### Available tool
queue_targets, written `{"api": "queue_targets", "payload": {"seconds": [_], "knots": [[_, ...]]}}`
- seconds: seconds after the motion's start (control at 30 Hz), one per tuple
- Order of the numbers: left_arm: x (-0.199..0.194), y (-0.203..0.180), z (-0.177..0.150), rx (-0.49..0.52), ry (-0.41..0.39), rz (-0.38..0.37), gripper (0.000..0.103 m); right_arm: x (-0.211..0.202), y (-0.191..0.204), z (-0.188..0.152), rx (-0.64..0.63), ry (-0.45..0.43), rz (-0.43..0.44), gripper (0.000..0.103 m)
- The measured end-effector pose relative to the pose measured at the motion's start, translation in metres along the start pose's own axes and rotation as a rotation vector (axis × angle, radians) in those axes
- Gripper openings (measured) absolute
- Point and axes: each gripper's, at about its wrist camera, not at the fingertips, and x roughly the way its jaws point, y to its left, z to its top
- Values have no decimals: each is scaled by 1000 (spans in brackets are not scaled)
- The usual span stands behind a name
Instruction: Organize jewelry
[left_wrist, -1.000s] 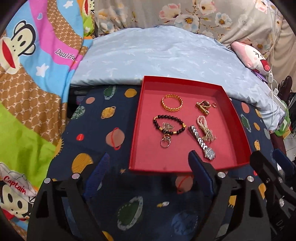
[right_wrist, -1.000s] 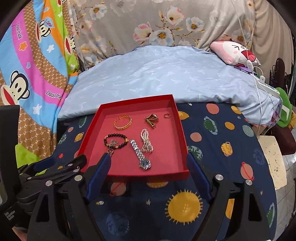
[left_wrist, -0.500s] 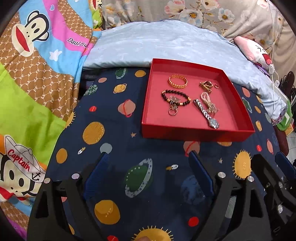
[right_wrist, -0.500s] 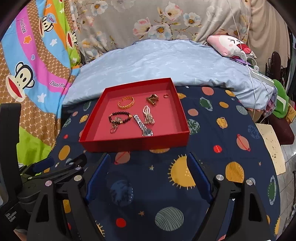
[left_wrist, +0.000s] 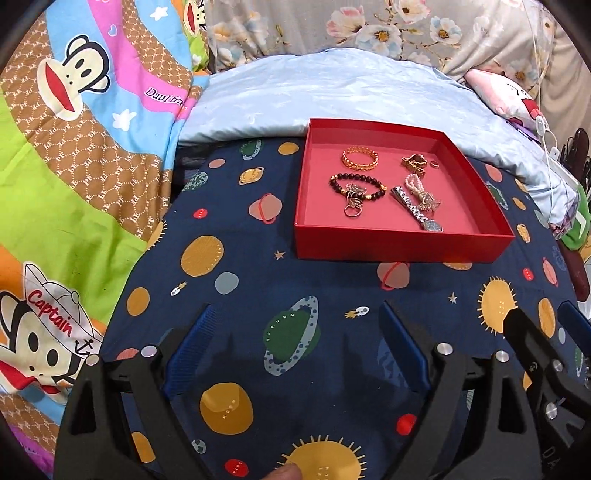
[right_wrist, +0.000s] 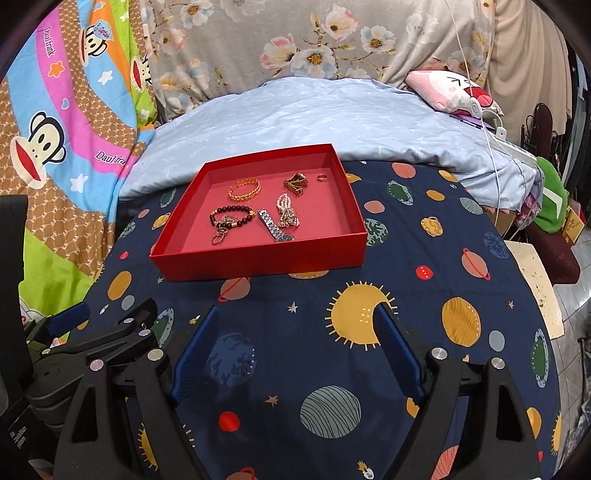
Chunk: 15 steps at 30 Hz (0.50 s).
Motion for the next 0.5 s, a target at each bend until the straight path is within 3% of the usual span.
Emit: {"api": "queue_targets", "payload": {"seconds": [0.5], "knots": [[-3,-2,-4,32,-6,34,94,-2,-1,-6,4,-8,-16,83]]}}
